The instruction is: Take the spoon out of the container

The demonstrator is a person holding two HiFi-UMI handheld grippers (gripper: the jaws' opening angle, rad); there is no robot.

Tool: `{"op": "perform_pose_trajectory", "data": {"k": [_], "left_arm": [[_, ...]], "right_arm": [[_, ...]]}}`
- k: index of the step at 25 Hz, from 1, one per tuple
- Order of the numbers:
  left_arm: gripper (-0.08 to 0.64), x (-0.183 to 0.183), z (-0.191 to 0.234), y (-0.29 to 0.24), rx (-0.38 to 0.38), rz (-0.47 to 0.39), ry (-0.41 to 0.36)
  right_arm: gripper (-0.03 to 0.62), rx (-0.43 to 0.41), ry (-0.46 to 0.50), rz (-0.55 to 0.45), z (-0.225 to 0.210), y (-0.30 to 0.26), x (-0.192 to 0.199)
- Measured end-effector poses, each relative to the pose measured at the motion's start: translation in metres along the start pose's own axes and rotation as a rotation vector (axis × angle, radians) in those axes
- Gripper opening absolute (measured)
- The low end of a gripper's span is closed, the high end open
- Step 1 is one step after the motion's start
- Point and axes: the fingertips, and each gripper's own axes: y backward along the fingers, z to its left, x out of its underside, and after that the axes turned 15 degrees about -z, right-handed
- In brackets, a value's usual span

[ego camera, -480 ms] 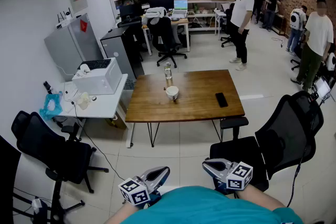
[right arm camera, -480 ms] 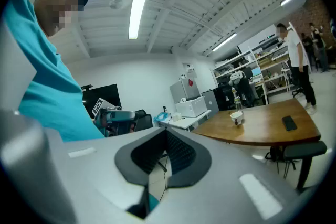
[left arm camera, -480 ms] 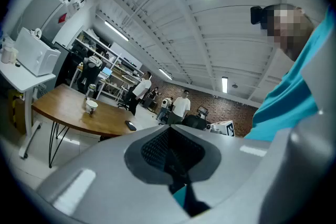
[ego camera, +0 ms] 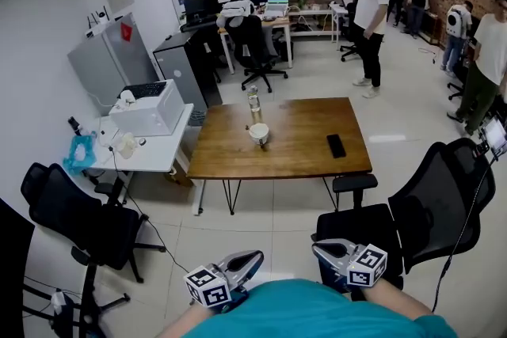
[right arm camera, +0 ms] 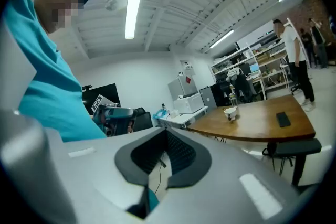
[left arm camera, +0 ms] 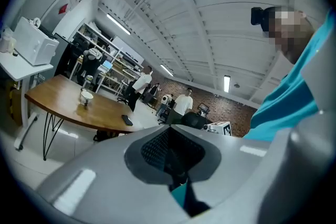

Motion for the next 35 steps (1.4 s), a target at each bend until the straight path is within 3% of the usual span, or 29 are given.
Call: {"op": "perform_pose_trajectory", "data": {"k": [6,11,15,19,23,29,35], "left_arm": [[0.002,-0.003,0.069,-0.009,-0.017,-0.014,0.037],[0.002,-0.047,0.167,-0.002,0.02,-0.029,0.022],[0.0,-0.118,0.269,0.002,0.053,-0.022,0.029],[0.002,-0.141,0.395,0.017,0.081,-0.015,0.033],[0.002,-0.14,0.49,0.017,0.067,0.006,0.066],[0.005,-0.109,0.606,-0.071,-0.032,0.057,0.067],[0.134,-0.037,0.675,-0.182,-0.214,0.182,0.038]], "right_arm": [[0.002,0.011,-0.008,0.009,-0.045,-0.048,0.018],[0.002,0.051,0.026,0.024,-0.086,-0.135,0.029],[0.002,0.123,0.025,0.013,-0.133,-0.228,0.023],[0.002,0.188,0.034,0.005,-0.187,-0.315,0.061],[0.002,0.205,0.033,0.027,-0.224,-0.379,0.091],[0.002,0.163,-0.002,0.032,-0.344,-0.412,0.089],[0.002,0.044,-0.047,0.006,-0.465,-0.389,0.065]]}}
